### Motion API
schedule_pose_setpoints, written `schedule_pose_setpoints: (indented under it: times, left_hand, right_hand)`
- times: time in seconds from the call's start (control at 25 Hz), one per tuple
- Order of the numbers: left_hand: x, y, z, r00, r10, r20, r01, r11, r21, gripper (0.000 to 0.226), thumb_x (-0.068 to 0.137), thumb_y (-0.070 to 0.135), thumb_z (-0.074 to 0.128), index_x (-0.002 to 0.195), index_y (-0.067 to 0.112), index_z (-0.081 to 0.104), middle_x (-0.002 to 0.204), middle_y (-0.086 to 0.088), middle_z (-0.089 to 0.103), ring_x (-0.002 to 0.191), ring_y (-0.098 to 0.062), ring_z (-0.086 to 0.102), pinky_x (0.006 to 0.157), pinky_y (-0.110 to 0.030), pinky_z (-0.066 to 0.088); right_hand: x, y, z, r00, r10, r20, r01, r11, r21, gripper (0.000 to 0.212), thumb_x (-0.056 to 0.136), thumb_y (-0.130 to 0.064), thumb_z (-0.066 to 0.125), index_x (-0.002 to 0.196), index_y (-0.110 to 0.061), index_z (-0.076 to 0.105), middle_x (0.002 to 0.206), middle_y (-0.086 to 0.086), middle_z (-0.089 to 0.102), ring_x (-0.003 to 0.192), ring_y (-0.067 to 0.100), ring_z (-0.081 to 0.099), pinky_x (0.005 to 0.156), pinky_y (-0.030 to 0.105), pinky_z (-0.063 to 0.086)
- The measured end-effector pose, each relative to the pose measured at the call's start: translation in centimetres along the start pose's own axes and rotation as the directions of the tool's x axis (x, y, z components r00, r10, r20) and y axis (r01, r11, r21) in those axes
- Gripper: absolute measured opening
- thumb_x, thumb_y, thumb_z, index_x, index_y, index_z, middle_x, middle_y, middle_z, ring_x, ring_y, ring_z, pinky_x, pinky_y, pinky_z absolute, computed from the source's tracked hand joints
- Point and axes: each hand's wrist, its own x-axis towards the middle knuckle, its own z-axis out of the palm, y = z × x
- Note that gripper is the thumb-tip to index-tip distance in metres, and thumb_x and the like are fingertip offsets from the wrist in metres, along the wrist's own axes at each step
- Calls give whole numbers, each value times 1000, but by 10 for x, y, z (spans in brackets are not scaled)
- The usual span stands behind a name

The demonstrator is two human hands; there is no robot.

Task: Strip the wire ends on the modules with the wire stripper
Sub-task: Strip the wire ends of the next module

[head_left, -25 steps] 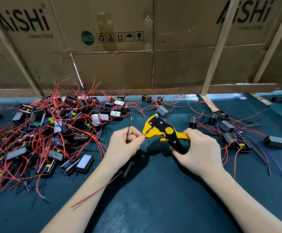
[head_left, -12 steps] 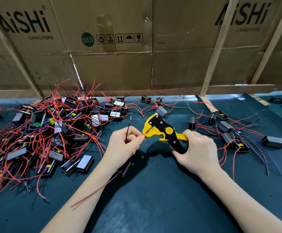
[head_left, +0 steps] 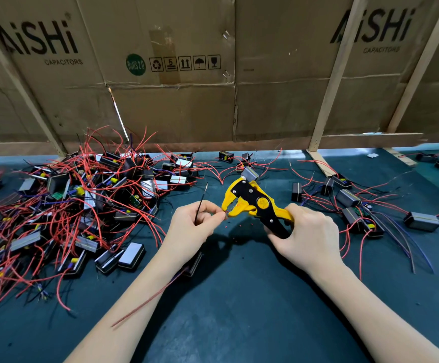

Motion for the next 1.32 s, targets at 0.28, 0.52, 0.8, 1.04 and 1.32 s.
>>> schedule_pose_setpoints:
  times: [0.28, 0.52, 0.8, 1.04, 1.32]
  left_hand:
    - [0, 3, 2, 1000, 8, -11, -9, 999, -52, 19, 95, 4, 58, 78, 11, 64, 54, 3, 42, 44, -7, 33, 44, -14, 28]
    - [2, 2, 5, 999, 10, -30, -13, 995, -97, 16, 99, 7, 53, 84, 7, 60, 56, 5, 39, 45, -5, 31, 42, -12, 26]
    - [2, 0, 5, 1000, -7, 2, 7, 997, -83, 15, 98, 7, 55, 84, 5, 61, 56, 6, 36, 47, -7, 27, 43, -13, 24]
    - [0, 0, 3, 999, 14, -41, -18, 996, -89, 15, 94, 9, 61, 79, 4, 61, 50, 5, 35, 44, -8, 33, 41, -14, 27]
    - [-3, 4, 6, 998, 61, -7, -62, 995, -83, 13, 83, 17, 59, 79, 5, 61, 51, -3, 45, 42, -11, 34, 43, -16, 30]
  right_hand:
    - [7, 13, -1, 994, 75, -73, -79, 995, -56, 56, 59, -45, 86, 102, -15, 66, 98, 7, 62, 95, 34, 52, 77, 41, 36]
    - [9, 4, -5, 939, 228, 259, -344, 676, 651, 28, 83, -50, 63, 104, -33, 55, 91, 3, 63, 89, 25, 59, 83, 35, 44]
    - [12, -2, -4, 845, 276, 459, -535, 468, 703, 16, 87, -16, 70, 97, -22, 59, 76, 1, 60, 77, 27, 64, 88, 50, 49]
    - [9, 7, -11, 951, 280, 134, -310, 882, 355, 28, 72, -22, 74, 82, -19, 48, 73, -4, 53, 70, 18, 50, 64, 33, 37]
    - [8, 6, -6, 999, -23, 33, 28, 988, -155, 55, 58, -35, 82, 96, -4, 58, 83, 9, 56, 79, 34, 55, 70, 41, 36]
